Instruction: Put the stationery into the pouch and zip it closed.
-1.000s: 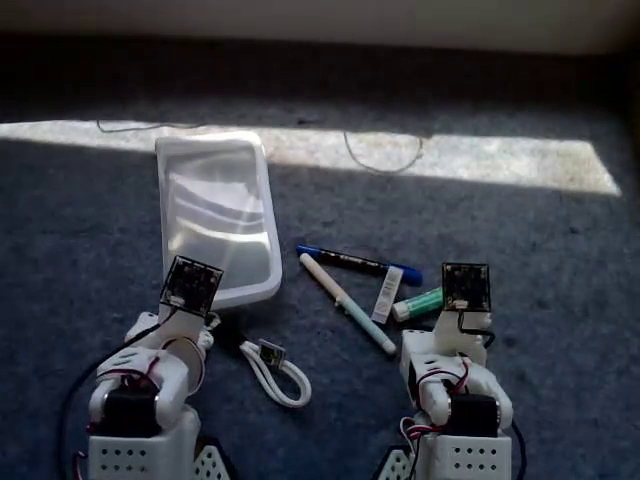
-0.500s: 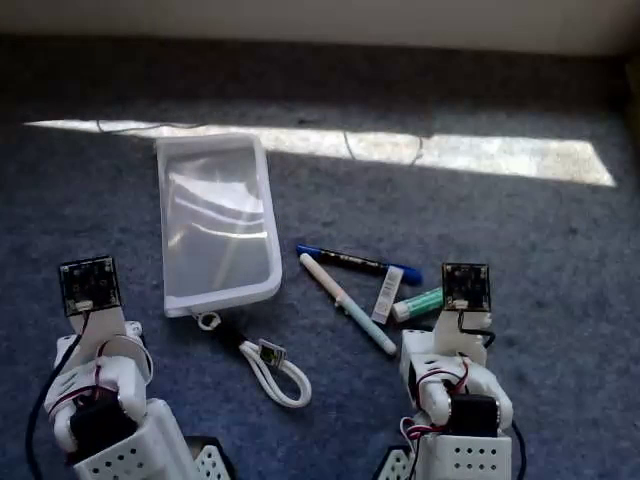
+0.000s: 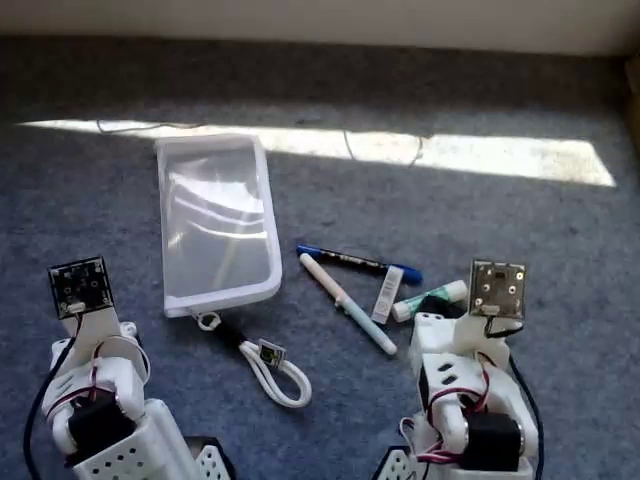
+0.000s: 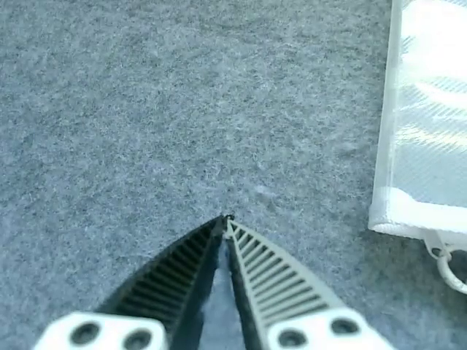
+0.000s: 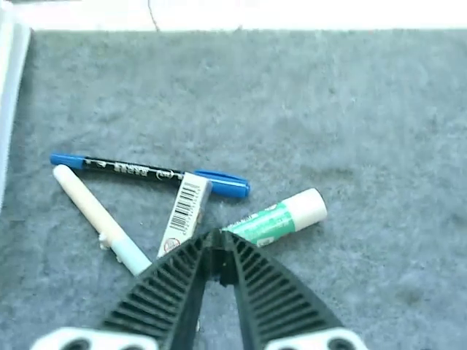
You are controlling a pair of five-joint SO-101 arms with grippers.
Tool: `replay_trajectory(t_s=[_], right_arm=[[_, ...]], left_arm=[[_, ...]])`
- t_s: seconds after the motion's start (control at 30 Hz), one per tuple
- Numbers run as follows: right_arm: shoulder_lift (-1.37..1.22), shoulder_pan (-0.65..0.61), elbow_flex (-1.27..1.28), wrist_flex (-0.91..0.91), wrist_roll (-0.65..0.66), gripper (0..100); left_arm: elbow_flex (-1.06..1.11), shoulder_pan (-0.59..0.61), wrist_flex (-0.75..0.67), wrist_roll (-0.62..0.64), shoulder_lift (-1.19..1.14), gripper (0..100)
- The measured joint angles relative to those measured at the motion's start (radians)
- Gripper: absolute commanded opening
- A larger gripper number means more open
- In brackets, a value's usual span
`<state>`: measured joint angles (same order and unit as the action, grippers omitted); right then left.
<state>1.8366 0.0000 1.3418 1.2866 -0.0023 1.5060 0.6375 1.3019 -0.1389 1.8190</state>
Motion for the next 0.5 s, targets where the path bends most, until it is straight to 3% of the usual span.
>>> replay_trajectory(t_s=[0.27, 0.5], right_arm=[[-0.031, -0.127, -0.101, 0.003, -0.046, 0.5], [-0.35, -0.261, -0.302, 0.003, -0.114, 0.6]], left_arm=[[0.054, 0.006, -0.057, -0.006, 0.0, 1], [0.077, 0.006, -0.068, -0.063, 0.0, 2]])
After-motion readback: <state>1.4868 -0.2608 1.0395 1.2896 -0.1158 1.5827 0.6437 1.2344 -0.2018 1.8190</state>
